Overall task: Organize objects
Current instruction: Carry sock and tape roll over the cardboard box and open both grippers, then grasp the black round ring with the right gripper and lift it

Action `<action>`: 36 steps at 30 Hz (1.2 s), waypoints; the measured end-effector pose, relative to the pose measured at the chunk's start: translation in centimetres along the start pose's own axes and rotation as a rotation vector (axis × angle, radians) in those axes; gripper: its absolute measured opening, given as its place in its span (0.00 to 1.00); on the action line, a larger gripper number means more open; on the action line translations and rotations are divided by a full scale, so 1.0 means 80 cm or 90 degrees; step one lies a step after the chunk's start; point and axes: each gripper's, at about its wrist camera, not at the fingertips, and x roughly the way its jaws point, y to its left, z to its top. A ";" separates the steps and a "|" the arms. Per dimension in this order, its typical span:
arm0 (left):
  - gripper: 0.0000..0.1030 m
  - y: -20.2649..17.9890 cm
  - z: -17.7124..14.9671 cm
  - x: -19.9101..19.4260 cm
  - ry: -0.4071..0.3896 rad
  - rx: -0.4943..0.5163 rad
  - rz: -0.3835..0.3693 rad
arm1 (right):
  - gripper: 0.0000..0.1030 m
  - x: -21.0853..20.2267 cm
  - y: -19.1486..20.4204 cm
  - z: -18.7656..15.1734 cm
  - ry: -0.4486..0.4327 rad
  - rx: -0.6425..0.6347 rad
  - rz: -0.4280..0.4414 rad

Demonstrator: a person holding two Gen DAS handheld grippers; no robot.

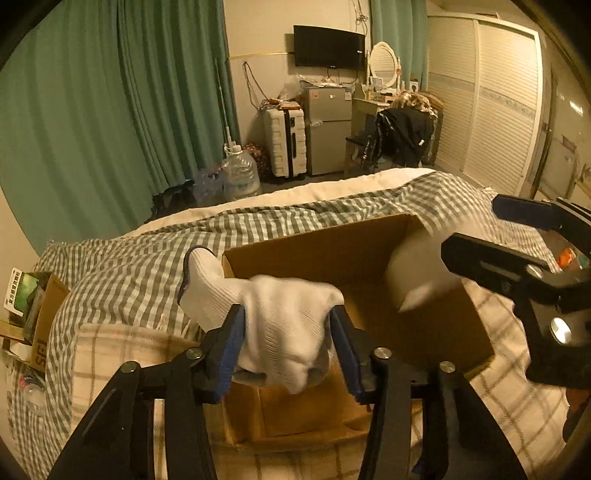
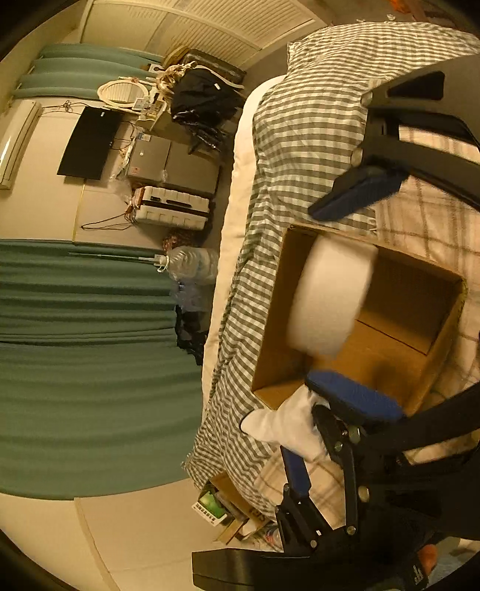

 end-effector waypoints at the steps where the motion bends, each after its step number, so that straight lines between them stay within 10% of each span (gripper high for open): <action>1: 0.60 0.000 0.000 -0.008 -0.002 -0.006 0.001 | 0.88 -0.007 0.001 0.000 -0.006 0.000 -0.004; 4: 0.82 0.006 -0.001 -0.037 -0.022 -0.029 0.008 | 0.89 -0.045 0.003 0.004 -0.022 0.000 -0.011; 20: 0.93 0.026 -0.088 -0.218 -0.064 -0.051 0.064 | 0.90 -0.268 0.040 -0.041 -0.077 -0.040 -0.050; 36: 0.93 0.000 -0.242 -0.165 0.009 -0.108 0.109 | 0.90 -0.144 0.112 -0.227 0.109 -0.070 -0.028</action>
